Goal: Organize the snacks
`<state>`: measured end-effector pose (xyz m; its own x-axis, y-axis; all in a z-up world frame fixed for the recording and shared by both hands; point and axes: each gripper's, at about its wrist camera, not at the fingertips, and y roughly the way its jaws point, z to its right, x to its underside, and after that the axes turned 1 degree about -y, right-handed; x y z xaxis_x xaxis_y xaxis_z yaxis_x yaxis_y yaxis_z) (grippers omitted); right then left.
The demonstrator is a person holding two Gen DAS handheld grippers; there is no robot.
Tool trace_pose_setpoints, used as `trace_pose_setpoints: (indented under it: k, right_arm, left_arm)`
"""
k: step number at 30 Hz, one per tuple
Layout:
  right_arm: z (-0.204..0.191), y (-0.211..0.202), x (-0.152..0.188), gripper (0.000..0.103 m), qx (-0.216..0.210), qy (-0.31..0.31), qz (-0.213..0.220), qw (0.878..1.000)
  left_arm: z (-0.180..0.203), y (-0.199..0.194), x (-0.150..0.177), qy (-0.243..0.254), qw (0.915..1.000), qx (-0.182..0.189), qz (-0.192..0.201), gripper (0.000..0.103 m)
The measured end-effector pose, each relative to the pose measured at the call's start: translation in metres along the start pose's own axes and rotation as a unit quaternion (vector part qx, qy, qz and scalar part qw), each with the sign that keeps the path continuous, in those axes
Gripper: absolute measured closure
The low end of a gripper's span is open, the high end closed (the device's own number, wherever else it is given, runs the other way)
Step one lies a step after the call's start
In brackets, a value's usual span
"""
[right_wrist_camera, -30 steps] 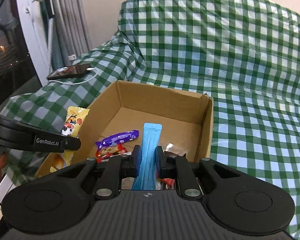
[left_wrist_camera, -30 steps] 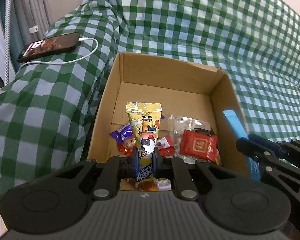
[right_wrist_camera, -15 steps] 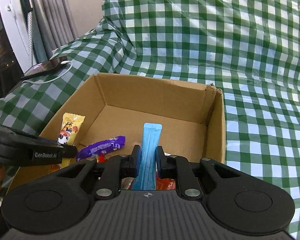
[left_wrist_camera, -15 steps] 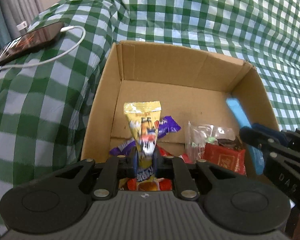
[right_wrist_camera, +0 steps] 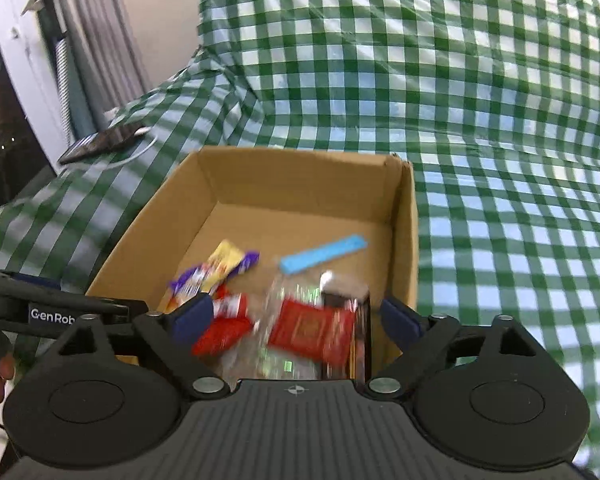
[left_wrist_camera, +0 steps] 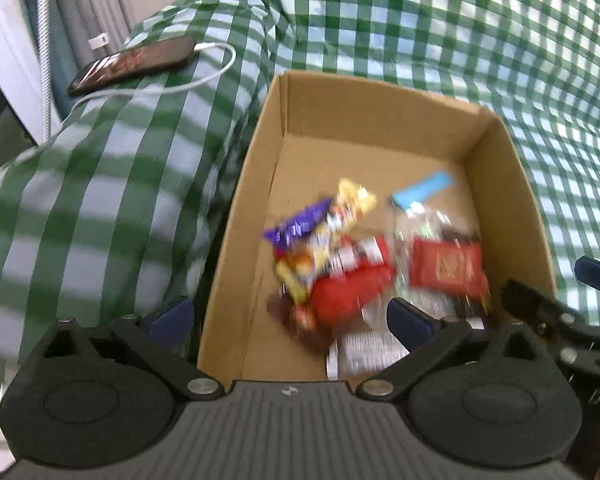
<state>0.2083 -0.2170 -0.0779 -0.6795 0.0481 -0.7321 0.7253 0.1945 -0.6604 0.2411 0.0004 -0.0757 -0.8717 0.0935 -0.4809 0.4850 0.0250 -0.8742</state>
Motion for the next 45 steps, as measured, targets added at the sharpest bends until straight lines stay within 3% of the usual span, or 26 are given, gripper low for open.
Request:
trace_pose_setpoints:
  k: [11, 21, 29, 34, 45]
  right_arm:
    - [-0.028, -0.088, 0.057, 0.002, 0.031, -0.03, 0.046, 0.998]
    - [-0.038, -0.122, 0.088, 0.001, 0.047, -0.057, 0.056, 0.996]
    - [-0.041, -0.14, 0.096, 0.001, 0.05, -0.059, 0.074, 0.994]
    - [-0.043, -0.147, 0.099, 0.0, 0.051, -0.064, 0.08, 0.993]
    - [-0.046, -0.147, 0.1, 0.0, 0.053, -0.064, 0.08, 0.993]
  left_arm:
    - [0.005, -0.072, 0.065, 0.005, 0.9993, -0.016, 0.033, 0.0]
    - [0.01, -0.1, 0.103, 0.007, 0.9979, -0.033, 0.056, 0.0]
    - [0.007, -0.116, 0.114, -0.016, 0.9961, -0.04, 0.077, 0.0]
    - [0.006, -0.114, 0.116, -0.021, 0.9973, -0.038, 0.06, 0.0]
    - [0.003, -0.119, 0.122, -0.013, 0.9964, -0.044, 0.071, 0.0]
